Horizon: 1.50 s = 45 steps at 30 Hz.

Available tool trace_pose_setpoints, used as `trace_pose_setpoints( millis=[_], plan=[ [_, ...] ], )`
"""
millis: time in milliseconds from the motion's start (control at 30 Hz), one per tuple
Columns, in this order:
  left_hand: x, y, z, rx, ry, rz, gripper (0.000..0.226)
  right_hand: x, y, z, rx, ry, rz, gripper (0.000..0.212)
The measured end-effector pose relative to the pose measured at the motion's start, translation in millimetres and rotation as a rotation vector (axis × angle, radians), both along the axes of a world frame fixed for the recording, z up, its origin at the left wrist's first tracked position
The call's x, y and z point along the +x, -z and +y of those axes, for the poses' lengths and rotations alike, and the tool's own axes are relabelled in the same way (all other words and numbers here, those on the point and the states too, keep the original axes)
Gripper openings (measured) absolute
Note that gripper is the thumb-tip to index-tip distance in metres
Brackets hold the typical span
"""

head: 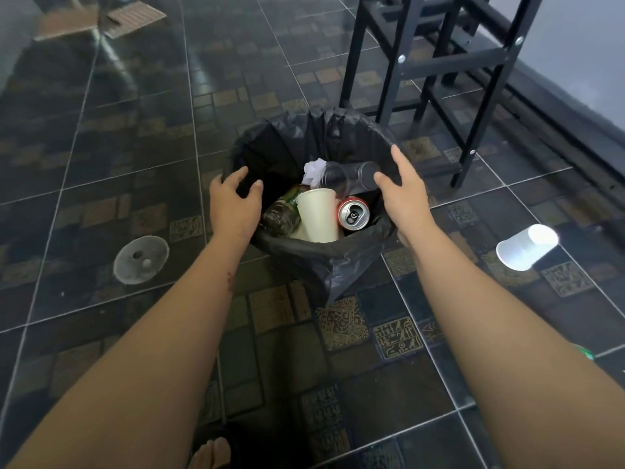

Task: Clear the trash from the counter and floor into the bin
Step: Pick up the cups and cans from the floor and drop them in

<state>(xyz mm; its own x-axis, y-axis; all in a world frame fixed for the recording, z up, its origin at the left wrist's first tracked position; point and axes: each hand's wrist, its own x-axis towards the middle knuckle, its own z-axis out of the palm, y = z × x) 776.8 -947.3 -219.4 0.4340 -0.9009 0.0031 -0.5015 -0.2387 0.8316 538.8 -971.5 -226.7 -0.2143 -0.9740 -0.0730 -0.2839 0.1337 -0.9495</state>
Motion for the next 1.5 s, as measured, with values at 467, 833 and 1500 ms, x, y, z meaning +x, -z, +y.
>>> trace_pose_setpoints(
  millis=[467,833,1500],
  plan=[
    [-116,7,10,-0.06,0.217,0.179,0.055,-107,-3,62,-0.09,0.326,-0.224,0.055],
    [-159,8,-49,-0.044,0.346,0.046,0.059,-152,9,46,-0.082,0.402,-0.005,0.06],
    [-223,13,43,-0.452,0.734,-0.759,0.056,-179,28,125,0.004,0.322,0.305,0.056]
  ],
)
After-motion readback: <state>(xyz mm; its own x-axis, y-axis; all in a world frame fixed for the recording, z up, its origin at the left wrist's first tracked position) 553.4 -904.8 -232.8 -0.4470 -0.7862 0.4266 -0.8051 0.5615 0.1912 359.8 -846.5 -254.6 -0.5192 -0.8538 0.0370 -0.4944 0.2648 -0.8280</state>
